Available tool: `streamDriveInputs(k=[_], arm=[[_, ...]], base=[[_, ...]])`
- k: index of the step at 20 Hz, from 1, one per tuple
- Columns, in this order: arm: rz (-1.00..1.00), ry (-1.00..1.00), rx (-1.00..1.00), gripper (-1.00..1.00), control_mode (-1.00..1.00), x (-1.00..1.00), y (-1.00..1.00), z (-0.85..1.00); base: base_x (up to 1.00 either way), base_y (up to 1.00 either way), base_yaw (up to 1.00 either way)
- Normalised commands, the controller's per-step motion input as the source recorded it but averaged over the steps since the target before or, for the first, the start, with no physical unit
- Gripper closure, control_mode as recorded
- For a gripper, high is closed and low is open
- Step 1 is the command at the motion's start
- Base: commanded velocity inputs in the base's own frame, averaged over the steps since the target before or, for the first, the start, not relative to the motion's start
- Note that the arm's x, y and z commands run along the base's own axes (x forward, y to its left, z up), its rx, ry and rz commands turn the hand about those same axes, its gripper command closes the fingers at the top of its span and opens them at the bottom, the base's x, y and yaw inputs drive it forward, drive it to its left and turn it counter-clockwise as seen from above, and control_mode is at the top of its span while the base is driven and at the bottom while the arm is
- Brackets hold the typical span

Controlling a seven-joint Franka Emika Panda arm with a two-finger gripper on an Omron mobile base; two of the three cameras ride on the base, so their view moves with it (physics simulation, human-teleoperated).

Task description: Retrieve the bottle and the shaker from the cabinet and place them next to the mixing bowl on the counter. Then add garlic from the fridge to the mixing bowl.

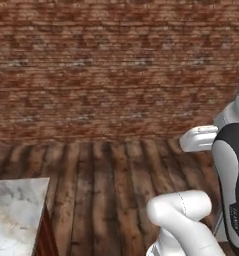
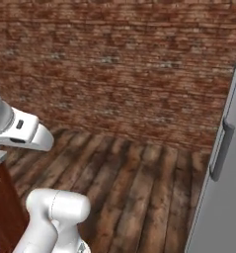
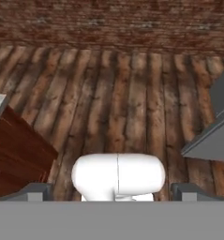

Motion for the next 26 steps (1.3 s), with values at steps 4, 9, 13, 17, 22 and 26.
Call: streamDriveInputs(k=[4, 9, 13, 17, 22, 26], arm=[[0.0, 0.0, 0.0, -1.0, 1.0, 0.0, 0.0, 0.0], [0.0, 0.0, 0.0, -1.0, 1.0, 0.0, 0.0, 0.0], [0.0, 0.0, 0.0, -1.0, 1.0, 0.0, 0.0, 0.0], [0.0, 0.0, 0.0, -1.0, 1.0, 0.0, 0.0, 0.0], [0.0, 0.0, 0.0, -1.0, 1.0, 0.0, 0.0, 0.0], [0.0, 0.0, 0.0, -1.0, 1.0, 0.0, 0.0, 0.0]], base=[[1.0, 0.19, -0.46], [1.0, 0.39, -0.53], [0.99, 0.79, -0.52], [0.76, 0.83, -0.63], [0.49, 0.6, -0.8], [0.32, 0.49, -0.86]])
